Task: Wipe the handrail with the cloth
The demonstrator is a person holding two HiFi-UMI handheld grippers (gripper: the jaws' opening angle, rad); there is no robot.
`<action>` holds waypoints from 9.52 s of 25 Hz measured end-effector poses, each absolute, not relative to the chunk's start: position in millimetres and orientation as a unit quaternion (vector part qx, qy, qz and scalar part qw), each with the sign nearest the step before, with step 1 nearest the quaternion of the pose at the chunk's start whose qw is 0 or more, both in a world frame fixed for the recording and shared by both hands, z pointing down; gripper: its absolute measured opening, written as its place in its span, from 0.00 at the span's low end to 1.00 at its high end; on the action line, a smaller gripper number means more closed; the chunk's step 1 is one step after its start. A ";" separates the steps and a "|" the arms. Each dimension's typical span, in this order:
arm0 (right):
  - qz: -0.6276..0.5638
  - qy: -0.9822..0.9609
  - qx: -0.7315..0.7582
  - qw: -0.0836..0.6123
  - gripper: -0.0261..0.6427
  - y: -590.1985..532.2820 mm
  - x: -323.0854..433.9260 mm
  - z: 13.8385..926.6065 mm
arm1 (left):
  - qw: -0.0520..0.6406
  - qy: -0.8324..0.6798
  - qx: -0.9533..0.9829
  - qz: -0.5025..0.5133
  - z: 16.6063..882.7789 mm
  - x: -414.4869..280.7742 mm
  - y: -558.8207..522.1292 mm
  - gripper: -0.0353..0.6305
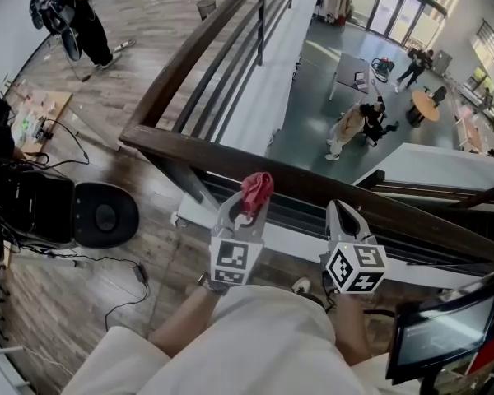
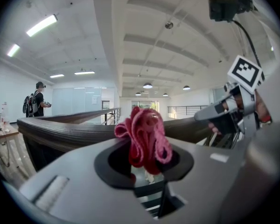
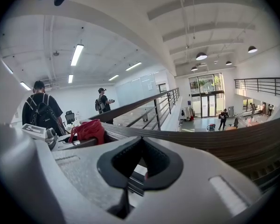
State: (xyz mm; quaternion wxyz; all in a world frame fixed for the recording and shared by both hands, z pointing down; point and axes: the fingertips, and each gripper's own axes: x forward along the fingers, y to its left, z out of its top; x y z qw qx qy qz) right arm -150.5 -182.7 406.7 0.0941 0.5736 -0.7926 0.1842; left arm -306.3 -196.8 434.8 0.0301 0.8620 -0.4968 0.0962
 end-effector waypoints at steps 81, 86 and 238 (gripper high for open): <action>0.179 -0.808 0.556 0.079 0.04 -183.2 -115.1 390.3 | 0.106 -0.437 0.879 0.160 396.4 -224.4 -214.1 0.24; 0.182 -0.806 0.558 0.079 0.04 -184.6 -113.1 389.2 | 0.104 -0.442 0.877 0.155 392.2 -222.2 -221.0 0.24; 0.163 -0.786 0.587 0.104 0.04 -171.1 -70.8 392.9 | 0.104 -0.447 0.875 0.155 458.0 -204.7 -180.3 0.23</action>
